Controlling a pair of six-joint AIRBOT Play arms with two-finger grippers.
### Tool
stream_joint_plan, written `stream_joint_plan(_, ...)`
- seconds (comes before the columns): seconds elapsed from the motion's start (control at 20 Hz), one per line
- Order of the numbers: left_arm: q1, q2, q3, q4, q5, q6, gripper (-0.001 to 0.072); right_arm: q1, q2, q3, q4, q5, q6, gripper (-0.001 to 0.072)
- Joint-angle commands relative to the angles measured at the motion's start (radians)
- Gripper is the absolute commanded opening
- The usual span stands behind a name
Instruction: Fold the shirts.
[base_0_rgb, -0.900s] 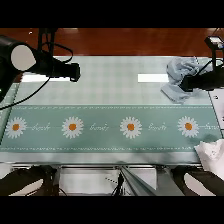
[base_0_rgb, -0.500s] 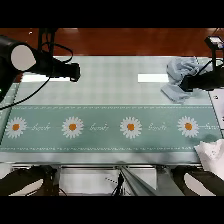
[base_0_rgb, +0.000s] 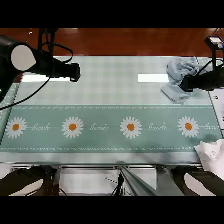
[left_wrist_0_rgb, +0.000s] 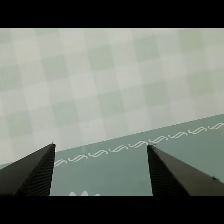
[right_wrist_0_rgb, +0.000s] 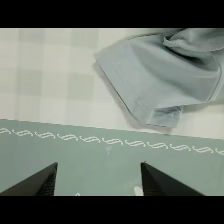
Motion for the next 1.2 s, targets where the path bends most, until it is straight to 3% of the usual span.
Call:
stream_joint_plan(0.0, 0.000, 0.001, 0.000, 0.000, 0.000, 0.000, 0.0720, 0.001, 0.001, 0.000, 0.017, -0.013, 0.005, 0.0599)
stream_joint_plan(0.25, 0.000, 0.000, 0.000, 0.000, 0.009, 0.000, 0.0720, 0.001, 0.000, 0.000, 0.029, -0.199, 0.007, 0.0598)
stream_joint_plan(0.35, 0.000, -0.009, 0.000, 0.005, 0.043, 0.001, 0.0720, 0.001, 0.000, 0.000, -0.021, -0.352, -0.005, 0.0579)
stream_joint_plan(0.4, 0.000, -0.013, 0.000, 0.005, 0.048, 0.002, 0.0720, -0.002, -0.006, 0.000, -0.139, -0.454, 0.062, 0.0579)
stream_joint_plan(0.5, 0.000, -0.020, 0.000, 0.005, 0.047, 0.002, 0.0720, -0.040, -0.052, 0.000, -0.393, -0.588, 0.333, 0.0588)
stream_joint_plan(0.55, 0.000, -0.020, 0.000, 0.005, 0.048, 0.002, 0.0720, -0.079, -0.089, 0.000, -0.435, -0.610, 0.414, 0.0592)
stream_joint_plan(0.75, 0.000, -0.021, 0.000, 0.005, 0.038, 0.005, 0.0720, -0.266, -0.282, 0.000, -0.221, -0.623, 0.431, 0.0605)
stream_joint_plan(1.15, 0.000, -0.027, 0.000, 0.004, -0.040, 0.004, 0.0720, -0.300, -0.588, 0.000, 0.185, -0.671, 0.209, 0.0606)
